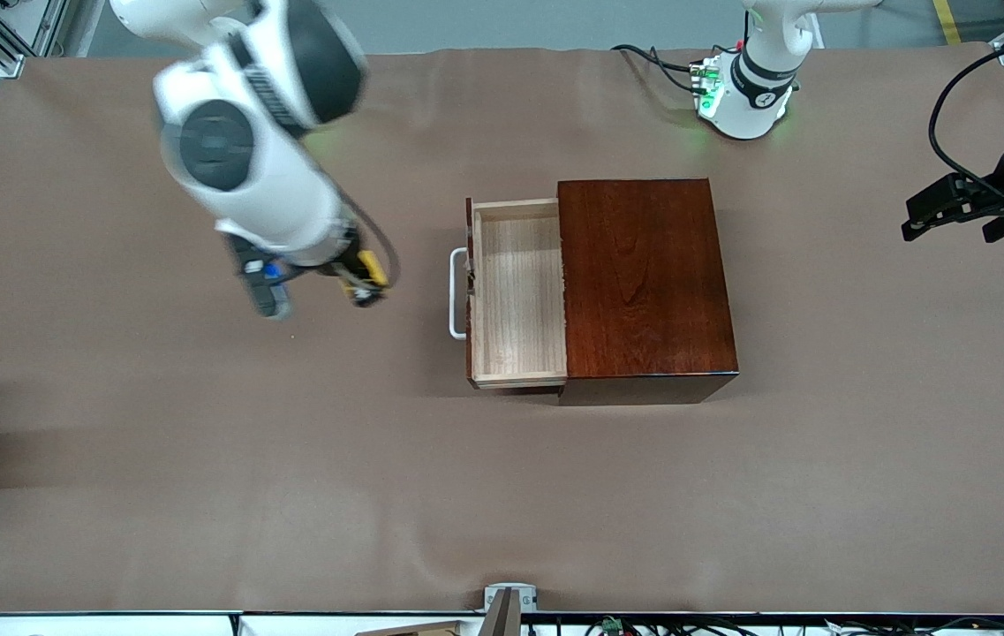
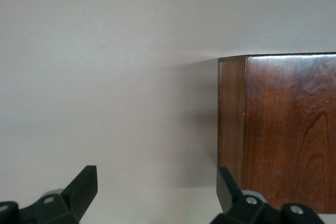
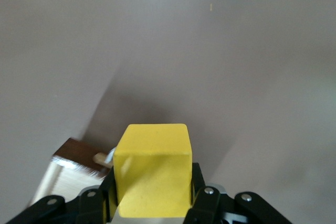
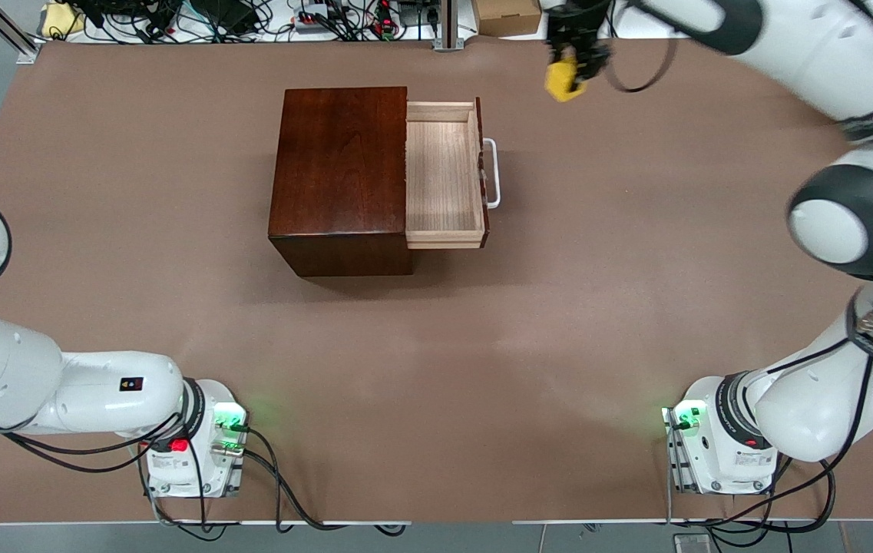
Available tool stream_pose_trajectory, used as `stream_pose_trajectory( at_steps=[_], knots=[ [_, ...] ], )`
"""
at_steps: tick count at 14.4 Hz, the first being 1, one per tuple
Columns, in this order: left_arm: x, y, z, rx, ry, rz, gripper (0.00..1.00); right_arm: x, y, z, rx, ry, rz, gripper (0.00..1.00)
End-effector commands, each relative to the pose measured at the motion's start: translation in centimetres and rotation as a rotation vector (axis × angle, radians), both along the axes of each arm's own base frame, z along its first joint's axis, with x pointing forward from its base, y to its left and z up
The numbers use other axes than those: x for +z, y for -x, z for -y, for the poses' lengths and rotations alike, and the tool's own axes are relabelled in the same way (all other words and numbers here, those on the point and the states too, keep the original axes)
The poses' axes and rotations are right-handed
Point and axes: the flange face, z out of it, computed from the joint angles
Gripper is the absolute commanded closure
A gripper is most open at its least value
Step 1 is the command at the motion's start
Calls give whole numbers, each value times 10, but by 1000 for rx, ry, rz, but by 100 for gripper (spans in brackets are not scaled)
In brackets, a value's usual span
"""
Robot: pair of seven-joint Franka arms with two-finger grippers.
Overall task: Open drawer, take yellow block, close drawer
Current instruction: 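Lift the yellow cube out of the drawer and carry it away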
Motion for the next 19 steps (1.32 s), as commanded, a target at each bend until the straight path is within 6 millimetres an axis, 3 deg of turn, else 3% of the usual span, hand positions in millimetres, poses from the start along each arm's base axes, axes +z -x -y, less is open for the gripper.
stream_pose_trajectory(
  at_steps=[1, 3, 5, 7, 8, 12, 14, 16, 19],
  knots=[
    [5, -1, -2, -3, -19, 7, 0, 5, 33, 84, 187, -22, 9, 87],
    [6, -3, -3, -3, -18, 10, 0, -5, 40, 134, 314, -16, 41, 86],
    [6, -3, -4, -2, -17, 10, 0, -29, 46, 196, 484, -15, 105, 86],
    [6, -3, -3, -3, -17, 10, 0, -48, 37, 259, 625, -20, 155, 87],
    [6, -3, -3, -3, -17, 12, 0, -57, 33, 279, 680, -18, 175, 86],
    [5, -7, 7, 6, -2, 9, 0, -135, 19, 345, 768, 4, 156, 86],
    [-2, -18, 23, 63, 1, 2, 0, -164, 27, 345, 780, 5, 156, 86],
    [-10, -21, 59, 122, 1, -13, 0, -197, 35, 335, 800, -10, 125, 86],
    [-31, -22, 130, 176, 14, -51, 0, -235, 35, 293, 864, -41, 70, 86]
  ],
)
